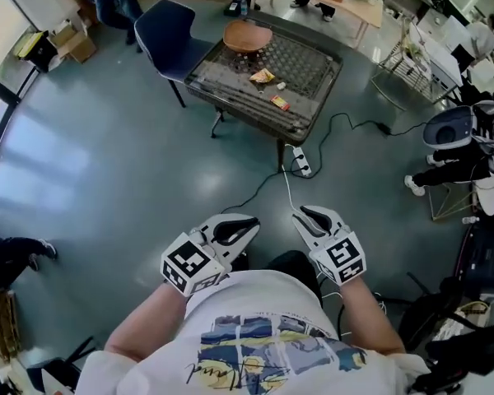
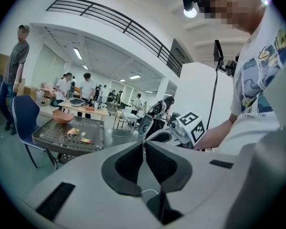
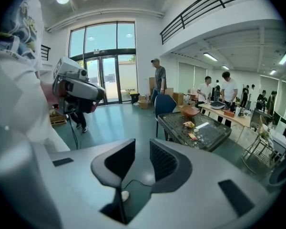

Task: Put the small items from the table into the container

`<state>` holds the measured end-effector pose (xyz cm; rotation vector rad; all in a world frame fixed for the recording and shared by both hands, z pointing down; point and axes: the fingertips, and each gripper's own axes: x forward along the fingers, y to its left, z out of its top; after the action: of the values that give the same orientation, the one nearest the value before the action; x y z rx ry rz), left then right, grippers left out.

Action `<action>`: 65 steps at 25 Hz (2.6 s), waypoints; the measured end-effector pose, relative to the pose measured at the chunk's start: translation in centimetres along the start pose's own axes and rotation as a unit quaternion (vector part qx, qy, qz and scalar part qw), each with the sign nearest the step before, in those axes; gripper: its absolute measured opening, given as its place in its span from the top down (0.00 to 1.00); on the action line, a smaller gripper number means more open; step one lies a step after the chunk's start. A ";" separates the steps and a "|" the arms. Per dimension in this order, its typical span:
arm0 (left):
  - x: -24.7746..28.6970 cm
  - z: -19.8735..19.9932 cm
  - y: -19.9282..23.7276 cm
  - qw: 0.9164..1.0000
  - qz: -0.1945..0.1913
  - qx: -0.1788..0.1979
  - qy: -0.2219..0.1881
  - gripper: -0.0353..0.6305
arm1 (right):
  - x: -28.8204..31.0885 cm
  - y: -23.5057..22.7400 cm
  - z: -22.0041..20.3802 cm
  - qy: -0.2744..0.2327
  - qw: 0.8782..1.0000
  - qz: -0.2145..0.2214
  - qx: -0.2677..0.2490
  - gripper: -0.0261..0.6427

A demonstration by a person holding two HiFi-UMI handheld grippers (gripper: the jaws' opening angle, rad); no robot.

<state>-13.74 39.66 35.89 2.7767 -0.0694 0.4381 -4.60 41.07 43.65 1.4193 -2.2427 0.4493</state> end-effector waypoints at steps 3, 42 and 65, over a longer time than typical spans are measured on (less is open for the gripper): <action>-1.6 0.8 4.5 1.000 0.022 -0.004 -0.006 0.93 | 4.4 -1.8 2.7 0.003 1.000 -0.004 -0.008 0.81; 14.3 14.4 42.3 0.957 0.250 -0.143 0.023 0.93 | 52.8 -45.3 1.2 0.213 0.966 0.129 -0.064 0.83; 12.4 15.7 43.7 0.956 0.255 -0.143 -0.009 0.93 | 53.4 -50.8 18.1 0.095 0.990 0.068 -0.083 0.88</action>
<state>-1.62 -6.73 39.20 2.4499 -0.8017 0.4790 18.11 -29.88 58.36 1.0978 -2.1740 0.4114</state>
